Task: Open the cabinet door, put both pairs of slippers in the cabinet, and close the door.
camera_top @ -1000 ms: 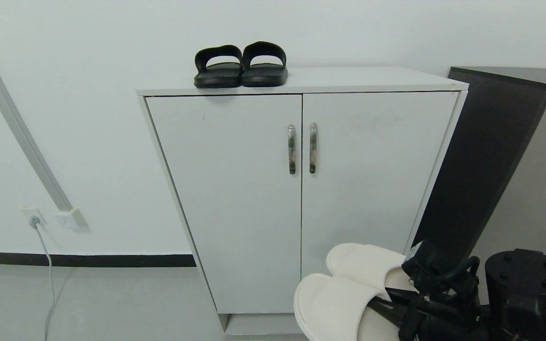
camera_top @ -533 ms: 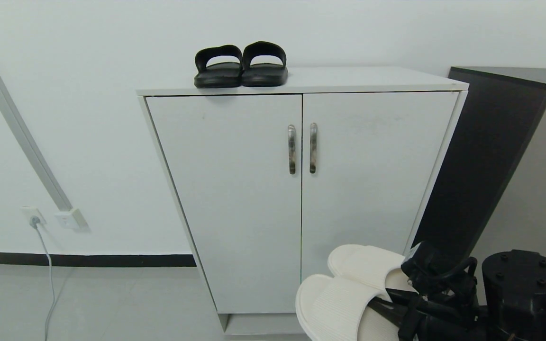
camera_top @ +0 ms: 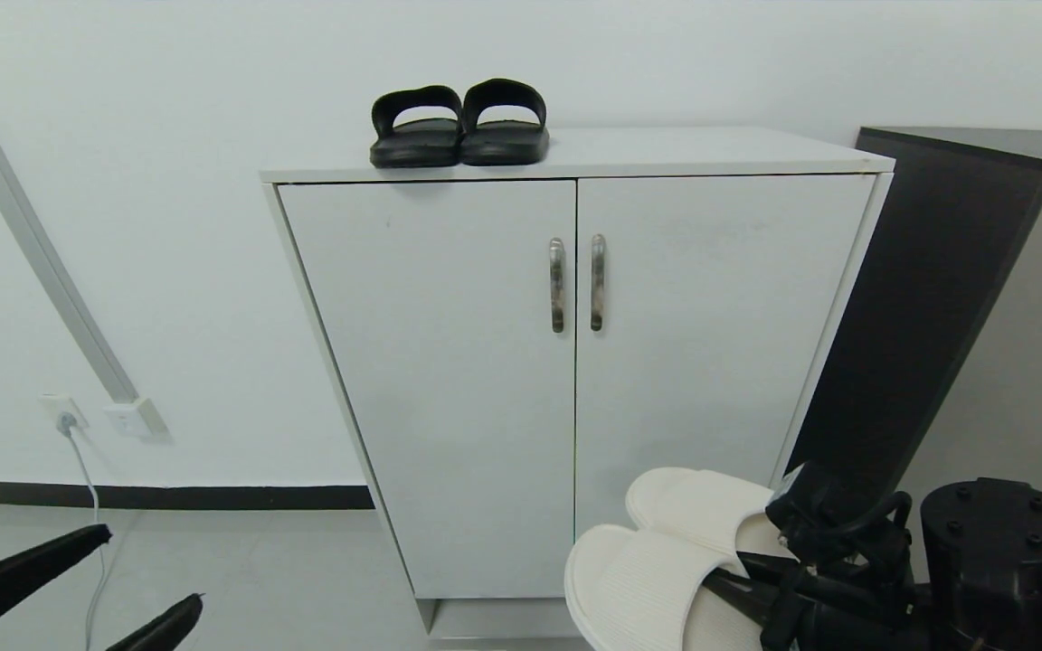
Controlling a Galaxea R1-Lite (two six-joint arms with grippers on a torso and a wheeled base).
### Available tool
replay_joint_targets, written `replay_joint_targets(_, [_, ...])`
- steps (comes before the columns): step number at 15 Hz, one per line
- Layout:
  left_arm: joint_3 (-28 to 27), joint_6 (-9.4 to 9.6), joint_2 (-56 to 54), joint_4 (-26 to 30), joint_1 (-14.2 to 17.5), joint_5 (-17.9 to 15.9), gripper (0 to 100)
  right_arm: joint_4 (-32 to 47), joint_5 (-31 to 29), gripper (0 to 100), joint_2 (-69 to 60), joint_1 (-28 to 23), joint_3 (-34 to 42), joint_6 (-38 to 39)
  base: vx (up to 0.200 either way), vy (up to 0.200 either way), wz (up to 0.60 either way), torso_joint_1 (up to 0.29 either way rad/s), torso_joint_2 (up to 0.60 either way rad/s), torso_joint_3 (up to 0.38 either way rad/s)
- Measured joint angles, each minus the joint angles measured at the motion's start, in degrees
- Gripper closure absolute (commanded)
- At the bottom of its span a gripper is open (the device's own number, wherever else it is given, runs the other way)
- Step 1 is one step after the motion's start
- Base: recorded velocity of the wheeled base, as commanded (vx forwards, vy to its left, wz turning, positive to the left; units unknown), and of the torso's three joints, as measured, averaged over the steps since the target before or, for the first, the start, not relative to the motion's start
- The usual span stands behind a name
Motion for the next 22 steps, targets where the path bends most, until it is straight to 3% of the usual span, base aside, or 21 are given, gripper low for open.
replay_joint_targets(6, [-8.5,-3.83,14.3,-3.3,-12.4,-1.1,0,-0.1,-0.2,100,-0.1,0.0,0.0,0.0,0.000,0.000,0.00,0.000,0.00,0.000])
replay_joint_targets(11, [-10.1,-3.84,24.2,-13.4,-15.3,-1.0,0,0.0,-0.2,100,-0.8,0.0,0.1,0.0,0.000,0.000,0.00,0.000,0.00,0.000])
replay_joint_targets(14, [-12.3,-4.02,30.8,-18.1,-19.2,0.4,0,0.0,-0.2,100,-1.0,0.0,0.3,0.0,0.000,0.000,0.00,0.000,0.00,0.000])
replay_joint_targets(16, [-16.2,-4.68,34.7,-18.4,-22.6,1.7,0,0.0,-0.2,100,-1.1,0.0,0.5,0.0,0.000,0.000,0.00,0.000,0.00,0.000])
replay_joint_targets(18, [-21.1,-6.57,38.8,-18.6,-26.1,2.1,0,-0.1,-0.2,100,-1.5,0.0,0.7,0.0,0.000,0.000,0.00,0.000,0.00,0.000])
replay_joint_targets(22, [-31.7,-7.96,46.2,-18.9,-29.8,2.0,0,0.0,-0.2,100,-1.9,-0.1,0.8,0.1,0.000,0.000,0.00,0.000,0.00,0.000])
